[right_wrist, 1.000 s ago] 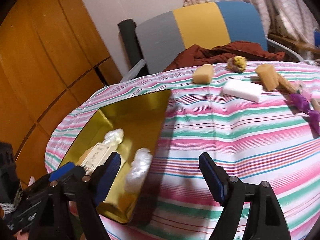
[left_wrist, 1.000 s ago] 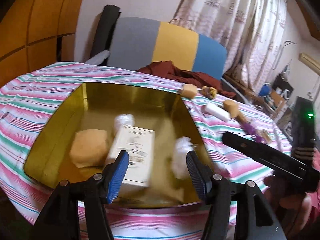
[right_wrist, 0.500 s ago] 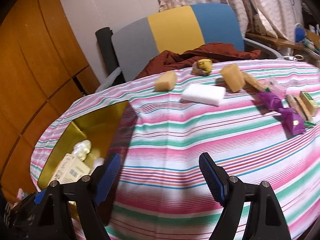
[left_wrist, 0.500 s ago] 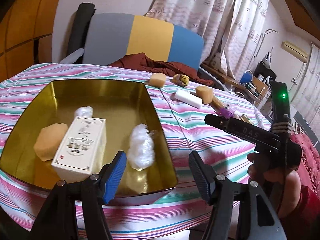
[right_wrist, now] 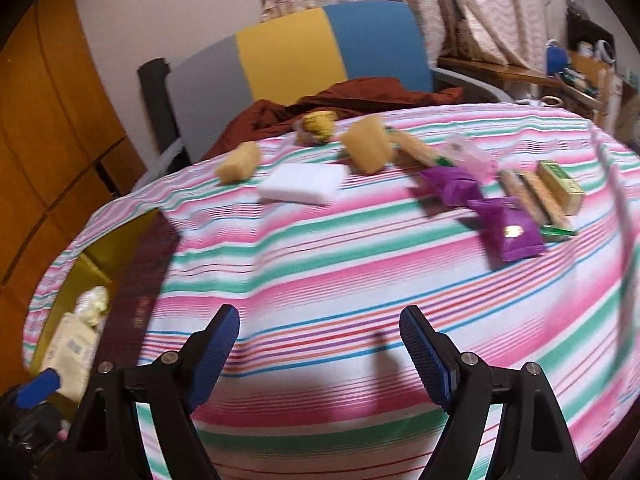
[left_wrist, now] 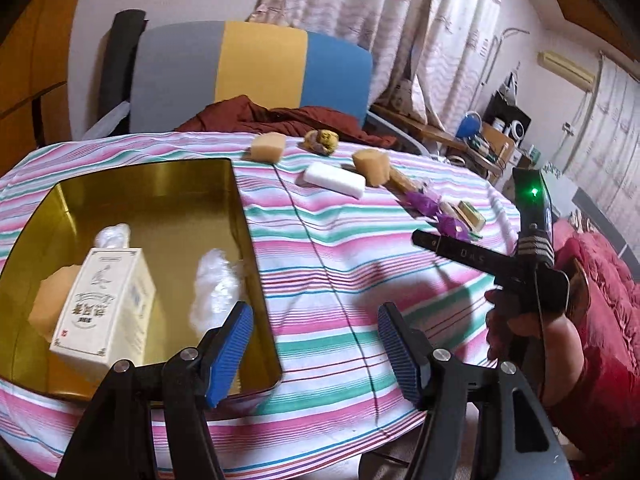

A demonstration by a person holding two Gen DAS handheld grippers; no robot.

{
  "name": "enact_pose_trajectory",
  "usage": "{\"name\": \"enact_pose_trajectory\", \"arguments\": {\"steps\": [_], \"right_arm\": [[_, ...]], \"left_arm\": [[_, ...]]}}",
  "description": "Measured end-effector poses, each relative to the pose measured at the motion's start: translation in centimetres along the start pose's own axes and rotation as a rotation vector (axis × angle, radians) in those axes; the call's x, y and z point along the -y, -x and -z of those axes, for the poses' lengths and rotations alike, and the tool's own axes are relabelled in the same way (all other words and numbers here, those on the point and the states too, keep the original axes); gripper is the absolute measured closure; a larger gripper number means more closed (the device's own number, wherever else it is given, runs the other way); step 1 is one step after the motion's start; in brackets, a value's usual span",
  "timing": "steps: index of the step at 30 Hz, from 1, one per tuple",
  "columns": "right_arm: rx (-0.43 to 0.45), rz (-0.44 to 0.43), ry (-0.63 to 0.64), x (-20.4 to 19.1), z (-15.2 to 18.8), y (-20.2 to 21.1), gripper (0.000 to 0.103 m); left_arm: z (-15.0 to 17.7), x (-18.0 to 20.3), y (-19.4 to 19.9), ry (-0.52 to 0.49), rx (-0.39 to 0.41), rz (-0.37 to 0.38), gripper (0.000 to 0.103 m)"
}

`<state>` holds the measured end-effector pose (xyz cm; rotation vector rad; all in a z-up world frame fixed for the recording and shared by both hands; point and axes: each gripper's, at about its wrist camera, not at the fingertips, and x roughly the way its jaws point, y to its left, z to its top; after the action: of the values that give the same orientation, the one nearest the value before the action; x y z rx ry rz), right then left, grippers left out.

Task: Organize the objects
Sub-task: 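Grasp the pink hair-roller case with the right tool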

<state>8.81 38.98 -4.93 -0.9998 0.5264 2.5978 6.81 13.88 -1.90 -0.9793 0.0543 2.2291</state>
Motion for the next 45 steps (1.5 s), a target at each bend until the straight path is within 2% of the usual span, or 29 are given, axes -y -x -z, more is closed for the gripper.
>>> {"name": "enact_pose_trajectory", "arguments": {"steps": [6, 13, 17, 23, 28, 36, 42, 44, 45], "right_arm": [[0.029, 0.109, -0.074, 5.3, -0.8, -0.1, 0.020], [0.039, 0.164, -0.142, 10.0, -1.3, 0.0, 0.020], [0.059, 0.154, -0.135, 11.0, -3.1, -0.2, 0.020], [0.114, 0.147, -0.112, 11.8, -7.7, -1.4, 0.020], [0.086, 0.131, -0.099, 12.2, -10.6, -4.1, 0.020], [0.024, 0.107, -0.085, 13.2, -13.4, -8.8, 0.020], [-0.014, 0.042, -0.146, 14.9, -14.4, -11.8, 0.020], [-0.016, 0.035, -0.115, 14.6, -14.4, -12.2, 0.024], [-0.019, 0.030, -0.098, 14.4, -14.3, -12.3, 0.030]], "left_arm": [[-0.1, 1.7, -1.3, -0.046, -0.046, 0.007, 0.037], [0.0, 3.2, -2.6, -0.082, -0.084, 0.020, 0.037], [-0.2, 3.8, -3.2, -0.088, -0.097, 0.024, 0.037], [-0.3, 4.0, -4.2, -0.069, -0.121, 0.022, 0.037], [-0.3, 4.3, -4.9, -0.074, -0.143, 0.016, 0.037], [-0.7, 4.7, -5.8, -0.079, -0.167, 0.012, 0.037], [-2.0, 5.1, -7.1, -0.087, -0.173, 0.001, 0.037], [-2.6, 5.1, -7.6, -0.082, -0.172, 0.003, 0.037], [-2.9, 5.1, -7.8, -0.081, -0.171, 0.004, 0.037]]}}
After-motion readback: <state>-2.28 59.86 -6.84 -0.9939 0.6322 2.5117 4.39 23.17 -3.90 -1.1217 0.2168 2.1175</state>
